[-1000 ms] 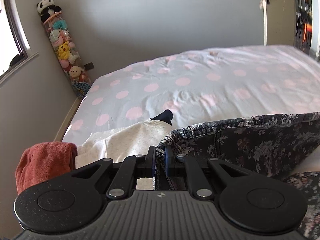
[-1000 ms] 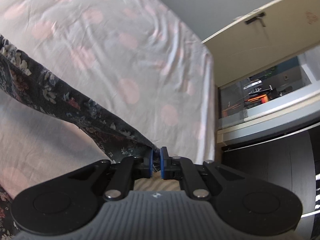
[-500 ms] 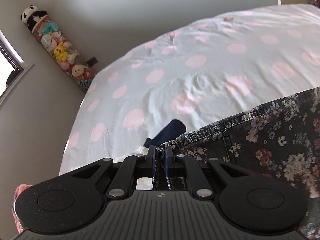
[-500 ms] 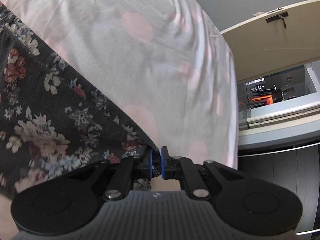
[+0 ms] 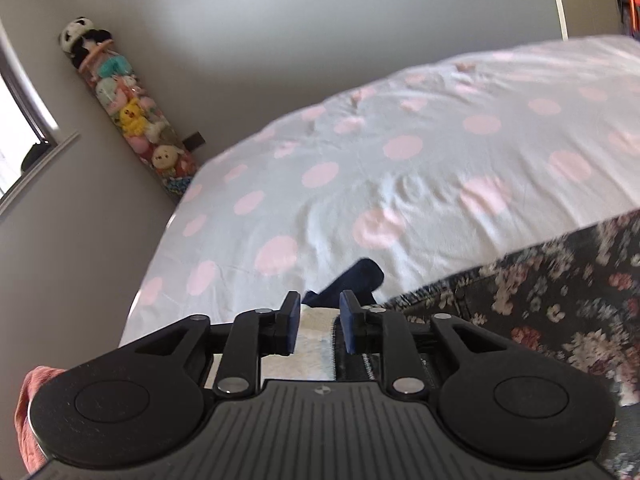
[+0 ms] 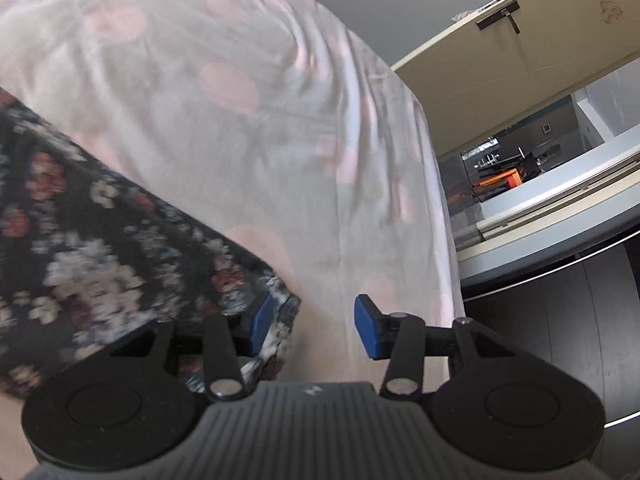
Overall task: Fold clothes
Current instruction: 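Lower the folded jeans onto the bed and open both grippers, then grasp the jeans waistband with the left gripper while the right gripper grasps the leg edge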
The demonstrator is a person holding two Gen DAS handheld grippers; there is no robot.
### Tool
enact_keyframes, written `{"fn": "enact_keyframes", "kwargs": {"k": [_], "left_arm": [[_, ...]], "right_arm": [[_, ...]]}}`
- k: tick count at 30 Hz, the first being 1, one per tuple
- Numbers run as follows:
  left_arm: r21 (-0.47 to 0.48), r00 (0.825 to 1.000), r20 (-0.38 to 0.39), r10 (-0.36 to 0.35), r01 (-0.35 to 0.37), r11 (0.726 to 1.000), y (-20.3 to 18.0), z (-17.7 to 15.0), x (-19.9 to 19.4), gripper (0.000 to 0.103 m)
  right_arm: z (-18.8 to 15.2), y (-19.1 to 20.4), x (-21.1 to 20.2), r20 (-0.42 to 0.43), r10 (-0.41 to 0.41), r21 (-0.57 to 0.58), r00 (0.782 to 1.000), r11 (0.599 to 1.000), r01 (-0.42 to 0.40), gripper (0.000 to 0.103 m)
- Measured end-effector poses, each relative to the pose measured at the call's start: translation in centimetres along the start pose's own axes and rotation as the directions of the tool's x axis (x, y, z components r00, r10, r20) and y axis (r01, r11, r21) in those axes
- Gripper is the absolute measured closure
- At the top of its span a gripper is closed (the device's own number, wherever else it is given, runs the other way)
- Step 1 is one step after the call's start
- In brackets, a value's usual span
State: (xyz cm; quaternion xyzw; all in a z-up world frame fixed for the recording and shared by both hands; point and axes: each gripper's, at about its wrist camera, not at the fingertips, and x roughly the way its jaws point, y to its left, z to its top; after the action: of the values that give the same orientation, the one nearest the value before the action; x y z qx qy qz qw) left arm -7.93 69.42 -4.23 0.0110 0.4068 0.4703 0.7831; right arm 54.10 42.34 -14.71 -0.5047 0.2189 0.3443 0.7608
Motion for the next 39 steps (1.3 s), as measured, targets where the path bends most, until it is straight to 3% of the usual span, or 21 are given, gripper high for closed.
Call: {"fn": "enact_keyframes", "kwargs": {"k": [3, 8, 12, 17, 20, 22, 23, 27, 30, 33, 35, 39], "left_arm": [[-0.025, 0.999, 0.030, -0.037, 0.038, 0.999, 1.2, -0.8, -3.8, 0.062], [-0.028, 0.992, -0.010, -0.128, 0.127, 0.991, 2.1, -4.6, -9.3, 0.060], [-0.038, 0.973, -0.086, -0.212, 0.210, 0.977, 2.6, -8.7, -12.3, 0.055], [-0.063, 0.947, -0.163, -0.278, 0.272, 0.960, 2.8, -14.8, -13.8, 0.048], [-0.068, 0.928, -0.208, -0.309, 0.301, 0.951, 2.7, -18.2, -13.9, 0.048], [-0.070, 0.925, -0.219, -0.310, 0.302, 0.951, 2.6, -20.2, -13.3, 0.048], [-0.077, 0.922, -0.225, -0.314, 0.304, 0.949, 2.6, -21.1, -12.8, 0.048], [-0.132, 0.897, -0.267, -0.353, 0.329, 0.935, 2.8, -24.0, -10.0, 0.048], [-0.204, 0.876, -0.262, -0.405, 0.360, 0.910, 3.0, -25.2, -8.4, 0.048], [-0.256, 0.861, -0.240, -0.449, 0.390, 0.885, 3.3, -25.7, -7.9, 0.064], [-0.236, 0.859, -0.231, -0.457, 0.407, 0.883, 3.2, -25.7, -8.4, 0.081], [-0.205, 0.868, -0.247, -0.430, 0.387, 0.899, 3.4, -25.2, -9.8, 0.096]], "right_arm": [[-1.3, 0.7, -4.5, 0.057, 0.068, 0.039, 0.996, 0.997, -0.070, 0.054], [-4.5, 4.2, -12.4, 0.142, 0.264, 0.137, 0.954, 0.949, -0.283, 0.054], [-7.6, 8.0, -17.2, 0.174, 0.431, 0.218, 0.885, 0.860, -0.462, 0.054], [-11.5, 12.6, -22.8, 0.225, 0.613, 0.312, 0.757, 0.691, -0.652, 0.054], [-14.1, 14.3, -24.7, 0.254, 0.636, 0.382, 0.729, 0.626, -0.680, 0.052], [-15.7, 15.2, -25.4, 0.270, 0.644, 0.425, 0.715, 0.587, -0.689, 0.046], [-16.2, 15.6, -25.4, 0.262, 0.642, 0.444, 0.720, 0.583, -0.681, 0.045], [-16.7, 15.5, -25.6, 0.247, 0.572, 0.492, 0.782, 0.621, -0.609, 0.038], [-16.7, 15.3, -24.5, 0.237, 0.542, 0.561, 0.806, 0.601, -0.569, 0.038], [-16.4, 15.8, -24.0, 0.194, 0.516, 0.570, 0.835, 0.633, -0.524, 0.038], [-16.1, 16.2, -23.7, 0.173, 0.525, 0.563, 0.833, 0.641, -0.521, 0.038], [-16.2, 16.4, -23.5, 0.154, 0.526, 0.559, 0.836, 0.652, -0.513, 0.038]]}}
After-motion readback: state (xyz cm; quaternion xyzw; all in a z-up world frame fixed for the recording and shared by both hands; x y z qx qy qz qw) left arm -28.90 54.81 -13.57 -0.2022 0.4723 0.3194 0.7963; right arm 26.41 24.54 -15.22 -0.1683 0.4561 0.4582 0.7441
